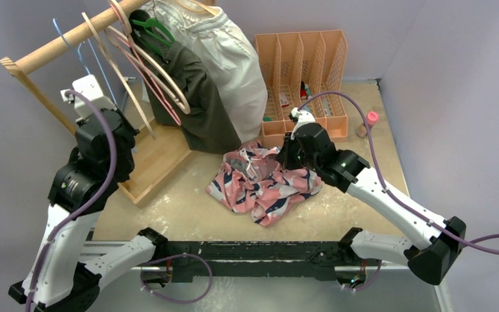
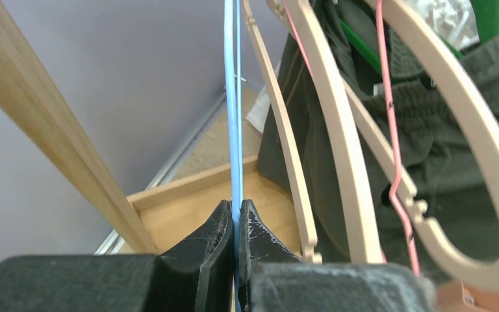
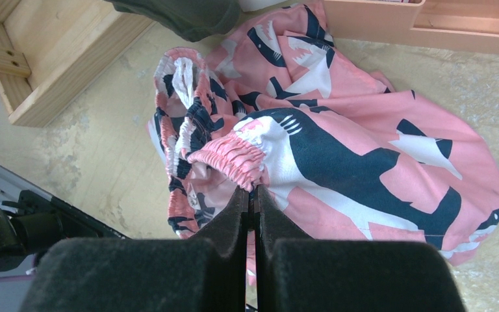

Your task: Place the shorts on the hanger

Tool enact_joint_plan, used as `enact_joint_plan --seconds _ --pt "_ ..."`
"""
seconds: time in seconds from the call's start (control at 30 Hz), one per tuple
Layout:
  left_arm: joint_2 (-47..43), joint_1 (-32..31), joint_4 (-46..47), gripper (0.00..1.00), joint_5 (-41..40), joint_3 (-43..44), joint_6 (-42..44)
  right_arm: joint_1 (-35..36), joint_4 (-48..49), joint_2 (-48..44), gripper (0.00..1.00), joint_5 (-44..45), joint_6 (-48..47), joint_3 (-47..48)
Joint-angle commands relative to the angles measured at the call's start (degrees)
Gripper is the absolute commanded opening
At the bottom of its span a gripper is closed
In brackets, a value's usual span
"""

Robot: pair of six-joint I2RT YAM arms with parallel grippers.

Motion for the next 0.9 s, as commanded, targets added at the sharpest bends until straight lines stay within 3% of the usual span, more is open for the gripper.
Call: enact_joint_plan --seconds 0.0,0.33,0.87 --pt "-3.34 0.23 -10.99 0.0 6.43 2.2 -7.01 0.19 -0.56 0.74 0.0 1.2 -2.31 4.09" --pt "-13.3 0.19 -18.22 0.0 15.62 7.89 -11.84 0.19 -2.56 1.02 0.0 2.7 -2.16 6.52" --pt "-23.32 0.23 -3.48 0.0 30.55 9.07 -7.21 0.19 -3.85 1.88 0.0 2.61 -1.34 7.98"
